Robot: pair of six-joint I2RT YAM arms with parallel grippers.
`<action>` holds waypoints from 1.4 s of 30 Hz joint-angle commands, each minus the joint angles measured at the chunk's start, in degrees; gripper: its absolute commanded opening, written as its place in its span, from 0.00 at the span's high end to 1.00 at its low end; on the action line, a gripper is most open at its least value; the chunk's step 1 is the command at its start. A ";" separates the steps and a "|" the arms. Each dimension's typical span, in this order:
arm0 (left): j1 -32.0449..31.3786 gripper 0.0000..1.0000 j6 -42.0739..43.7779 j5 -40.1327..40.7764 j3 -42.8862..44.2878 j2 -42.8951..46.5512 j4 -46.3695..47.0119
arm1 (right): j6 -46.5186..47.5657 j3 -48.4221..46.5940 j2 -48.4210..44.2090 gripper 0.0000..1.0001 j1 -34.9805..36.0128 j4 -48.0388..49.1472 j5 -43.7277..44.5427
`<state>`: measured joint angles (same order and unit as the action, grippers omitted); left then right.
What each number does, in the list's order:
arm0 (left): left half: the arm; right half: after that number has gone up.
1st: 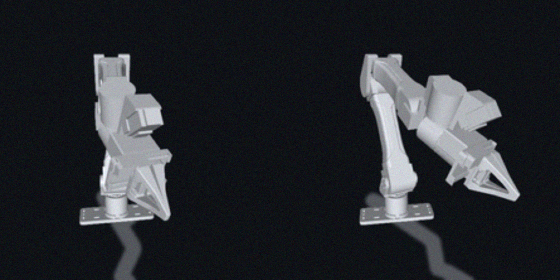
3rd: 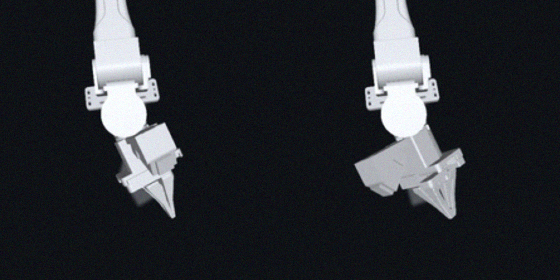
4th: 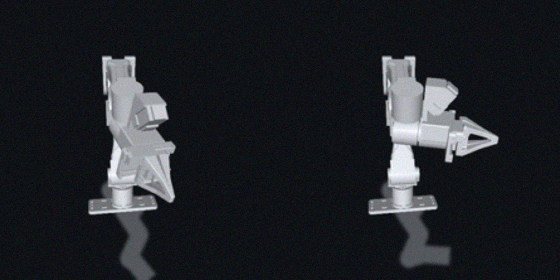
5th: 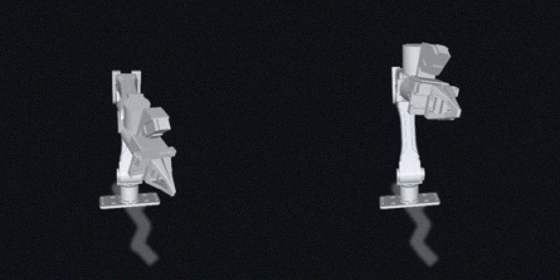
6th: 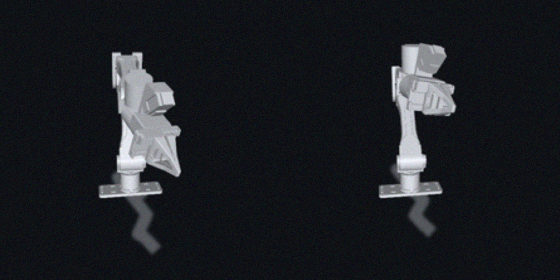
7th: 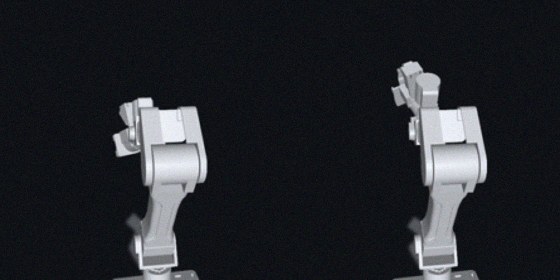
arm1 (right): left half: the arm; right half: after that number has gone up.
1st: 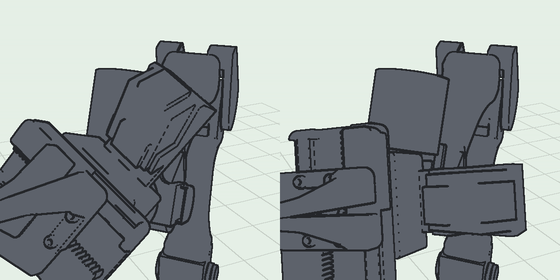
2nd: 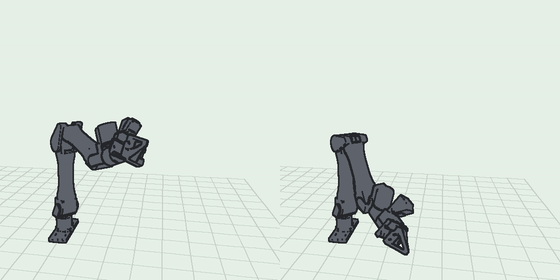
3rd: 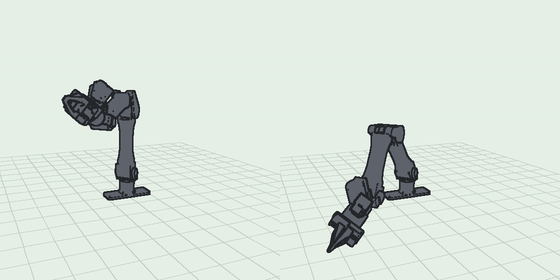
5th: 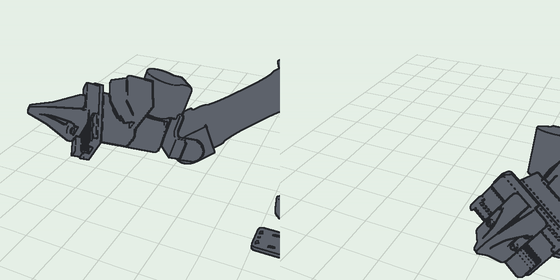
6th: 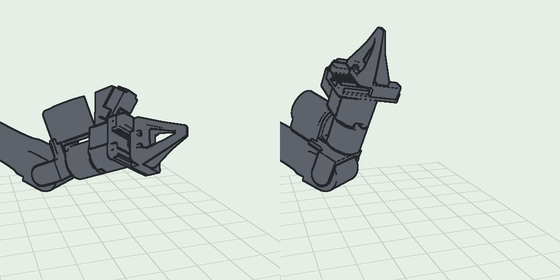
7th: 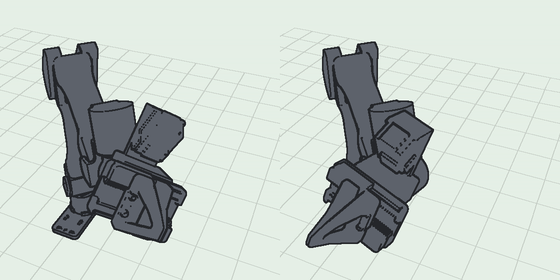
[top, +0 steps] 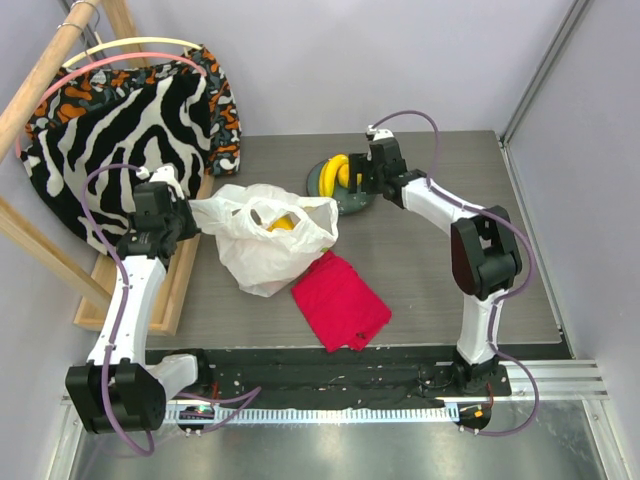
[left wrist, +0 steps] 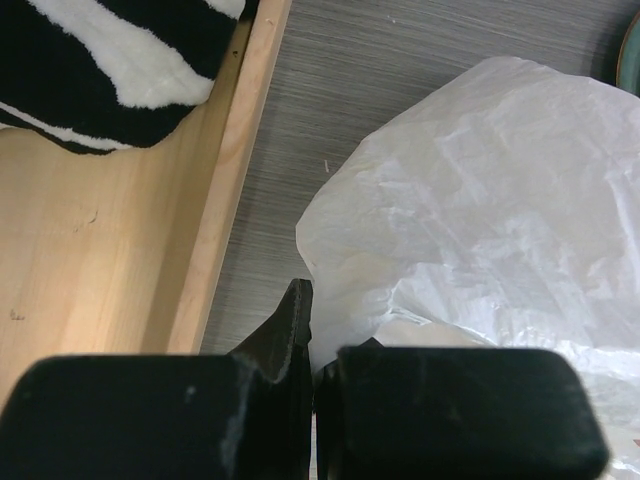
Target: Place the fruits into the plastic bag
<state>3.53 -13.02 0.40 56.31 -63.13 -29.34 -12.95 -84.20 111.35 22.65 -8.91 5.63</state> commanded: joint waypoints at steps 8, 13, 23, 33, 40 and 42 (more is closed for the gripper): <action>0.25 1.00 0.18 0.12 0.29 0.38 2.27 | 2.05 -14.57 10.19 0.14 0.11 -1.20 -1.85; 0.25 1.00 0.01 -0.05 0.29 0.47 2.36 | 2.40 -20.19 14.41 0.14 0.11 -2.95 -1.24; 0.34 1.00 -0.08 -1.62 0.46 0.56 2.36 | 3.11 -26.88 20.66 0.13 0.11 -5.50 -0.71; 0.25 1.00 -0.43 -3.57 0.55 1.08 2.36 | 3.11 -29.61 23.47 0.14 0.02 -6.74 -0.44; 0.25 1.00 -0.61 -4.89 0.73 2.05 2.27 | 2.84 -29.79 24.62 0.15 0.11 -7.88 0.88; 0.34 1.00 -0.69 -5.32 0.64 2.31 2.45 | 2.84 -29.53 24.35 0.20 0.11 -8.14 0.96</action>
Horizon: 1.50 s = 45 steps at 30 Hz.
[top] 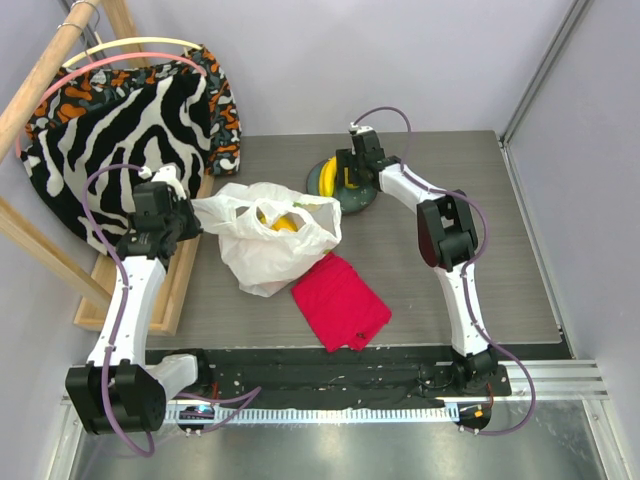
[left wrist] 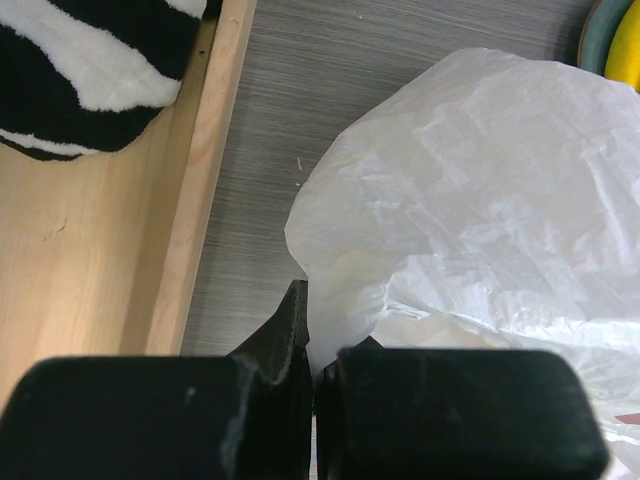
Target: Place the fruits into the plastic bag
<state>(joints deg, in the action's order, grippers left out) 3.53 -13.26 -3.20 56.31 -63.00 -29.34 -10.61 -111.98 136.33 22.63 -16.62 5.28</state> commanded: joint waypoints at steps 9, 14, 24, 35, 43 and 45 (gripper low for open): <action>0.34 1.00 -0.89 -2.69 0.81 2.45 2.19 | 0.68 3.79 -5.90 0.46 0.13 0.98 2.02; 0.34 1.00 -1.07 -3.48 0.99 2.45 2.10 | 1.03 8.79 -10.29 0.55 0.04 1.85 3.33; 0.34 1.00 -1.42 -4.62 0.99 2.09 2.01 | -0.99 22.75 -23.47 0.59 0.04 5.37 4.04; 0.16 1.00 -1.51 -4.80 0.99 1.92 2.18 | -2.39 28.57 -38.15 0.60 0.13 9.23 1.32; 0.25 1.00 -1.60 -4.97 0.99 1.39 2.10 | -0.90 36.57 -50.01 0.61 0.83 16.27 -9.66; 0.25 1.00 -1.69 -5.06 0.99 1.39 2.18 | 0.06 37.54 -52.56 0.61 0.92 18.02 -13.17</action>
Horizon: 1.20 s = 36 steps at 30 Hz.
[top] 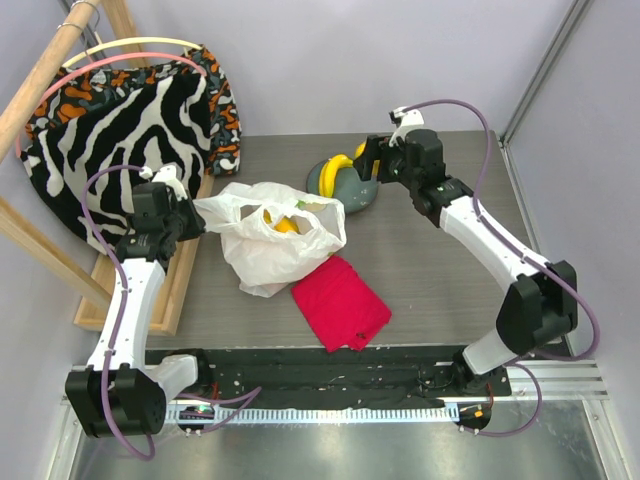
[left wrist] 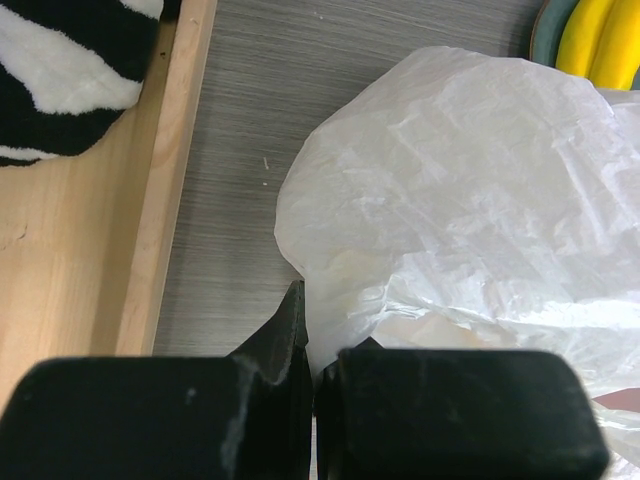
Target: Place the fruits into the plastic bag
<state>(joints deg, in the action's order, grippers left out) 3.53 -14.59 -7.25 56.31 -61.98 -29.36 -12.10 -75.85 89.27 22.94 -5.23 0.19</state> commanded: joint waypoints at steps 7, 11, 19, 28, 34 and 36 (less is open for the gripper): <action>0.16 1.00 -0.53 -1.10 0.90 0.28 2.29 | 3.92 2.73 -9.99 0.61 2.89 6.20 -16.00; 0.25 1.00 -0.53 -1.10 0.90 0.19 2.29 | 4.36 2.64 -10.61 0.61 4.30 6.03 -19.78; 0.25 1.00 -0.44 -0.84 0.90 0.28 2.29 | 5.68 1.94 -9.30 0.61 7.56 5.59 -18.91; 0.25 1.00 -0.53 -0.66 0.90 0.01 2.21 | 7.88 0.09 -9.03 0.61 11.68 1.11 -19.08; 0.25 1.00 -0.53 -0.84 0.90 0.01 2.21 | 10.42 -1.22 -7.10 0.61 14.06 -2.41 -16.71; 0.25 1.00 -0.44 -0.75 0.90 0.10 2.21 | 11.22 -1.93 -6.49 0.61 15.03 -3.81 -15.66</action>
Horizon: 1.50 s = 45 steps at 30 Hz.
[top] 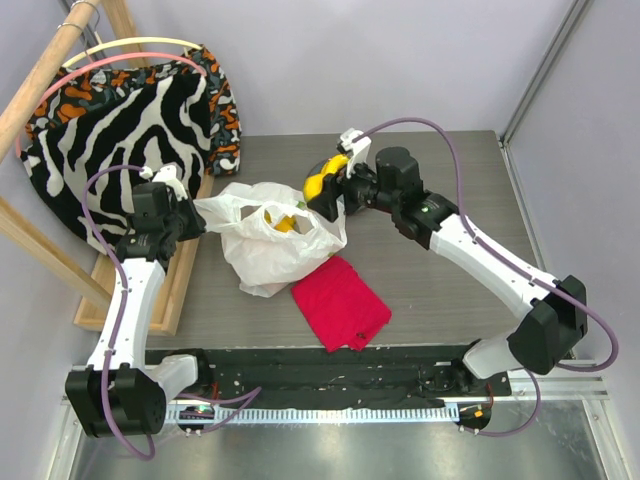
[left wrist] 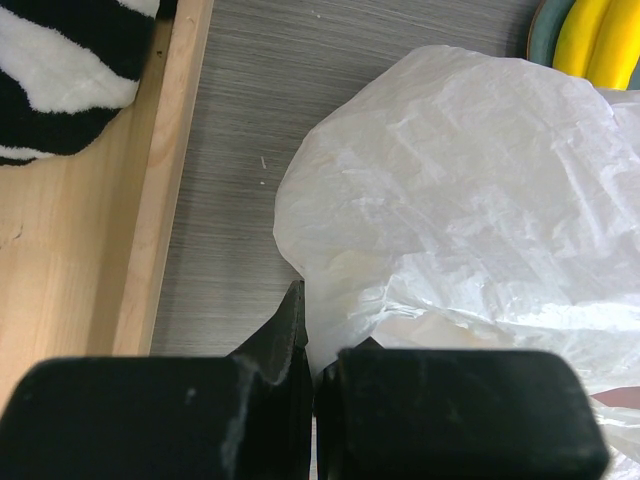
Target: Place the fruits into the plastic bag
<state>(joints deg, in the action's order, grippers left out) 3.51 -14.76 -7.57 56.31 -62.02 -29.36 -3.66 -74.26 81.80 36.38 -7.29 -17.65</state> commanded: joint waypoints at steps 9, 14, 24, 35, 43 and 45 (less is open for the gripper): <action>0.36 1.00 -0.35 -0.42 0.82 0.14 2.21 | 4.37 -4.40 0.47 0.61 5.36 -3.52 0.60; 0.27 1.00 -0.35 -0.60 0.90 0.23 2.21 | 3.75 -2.82 1.17 0.61 6.86 -4.40 0.16; 0.27 1.00 -0.44 -0.69 0.90 0.41 2.29 | 3.75 -4.40 6.78 0.61 8.79 -9.40 -0.99; 0.27 1.00 -0.44 -1.04 0.90 0.23 2.38 | 4.10 -6.25 14.08 0.61 13.72 -13.02 10.09; 0.18 1.00 -0.62 -1.30 0.81 0.14 2.38 | -0.12 -10.64 22.70 0.54 13.89 -11.08 12.81; 0.19 1.00 -0.62 -1.39 0.81 0.14 2.47 | -0.56 -11.34 24.45 0.53 13.89 -11.52 13.87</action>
<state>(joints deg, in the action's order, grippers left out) 3.53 -14.83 -7.79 56.31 -62.02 -29.34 -2.17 -82.35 104.22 50.24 -20.16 -6.92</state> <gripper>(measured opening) 0.014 0.765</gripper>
